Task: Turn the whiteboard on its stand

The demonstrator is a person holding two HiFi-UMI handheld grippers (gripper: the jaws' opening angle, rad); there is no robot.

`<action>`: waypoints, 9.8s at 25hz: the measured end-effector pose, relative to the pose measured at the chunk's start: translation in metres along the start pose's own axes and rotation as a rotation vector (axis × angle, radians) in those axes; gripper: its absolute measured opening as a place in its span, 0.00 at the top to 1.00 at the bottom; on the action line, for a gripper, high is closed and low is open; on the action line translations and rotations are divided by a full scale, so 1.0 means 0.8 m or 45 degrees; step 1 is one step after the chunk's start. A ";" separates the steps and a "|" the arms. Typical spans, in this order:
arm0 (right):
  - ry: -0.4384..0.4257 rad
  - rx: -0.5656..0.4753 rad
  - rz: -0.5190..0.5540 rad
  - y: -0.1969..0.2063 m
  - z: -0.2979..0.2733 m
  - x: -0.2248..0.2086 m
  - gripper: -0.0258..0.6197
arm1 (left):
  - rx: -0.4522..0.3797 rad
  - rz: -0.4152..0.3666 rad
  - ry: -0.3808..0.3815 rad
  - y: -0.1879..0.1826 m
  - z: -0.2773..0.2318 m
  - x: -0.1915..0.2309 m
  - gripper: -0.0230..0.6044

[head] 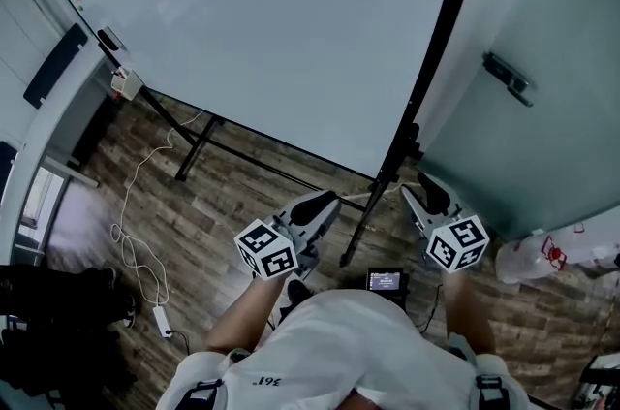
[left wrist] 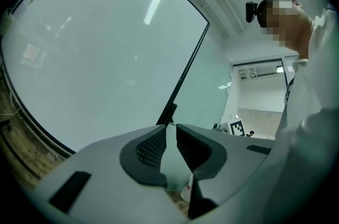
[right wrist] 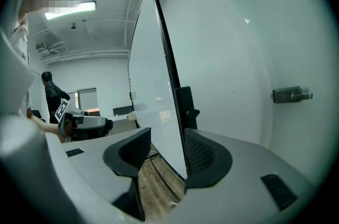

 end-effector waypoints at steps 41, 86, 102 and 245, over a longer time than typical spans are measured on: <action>0.029 -0.009 0.302 -0.049 -0.094 -0.028 0.55 | 0.087 -0.134 0.117 -0.014 -0.057 0.015 0.89; -0.071 -0.016 0.397 -0.067 -0.136 -0.085 0.66 | 0.071 -0.153 0.045 -0.030 -0.088 0.054 0.89; -0.045 0.020 0.403 -0.071 -0.174 -0.117 0.66 | 0.050 -0.150 0.002 -0.038 -0.087 0.075 0.89; 0.038 0.060 0.361 -0.071 -0.137 -0.068 0.67 | -0.056 -0.060 0.025 -0.069 -0.004 0.037 0.89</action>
Point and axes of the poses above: the fingertips, and each gripper's own axes: z backward along the fingers, x to its left, y out of its underside, the point moved 2 cm from there along z, backward along the fingers, and after that the axes turned 12 degrees about -x, right-handed, at the moved point
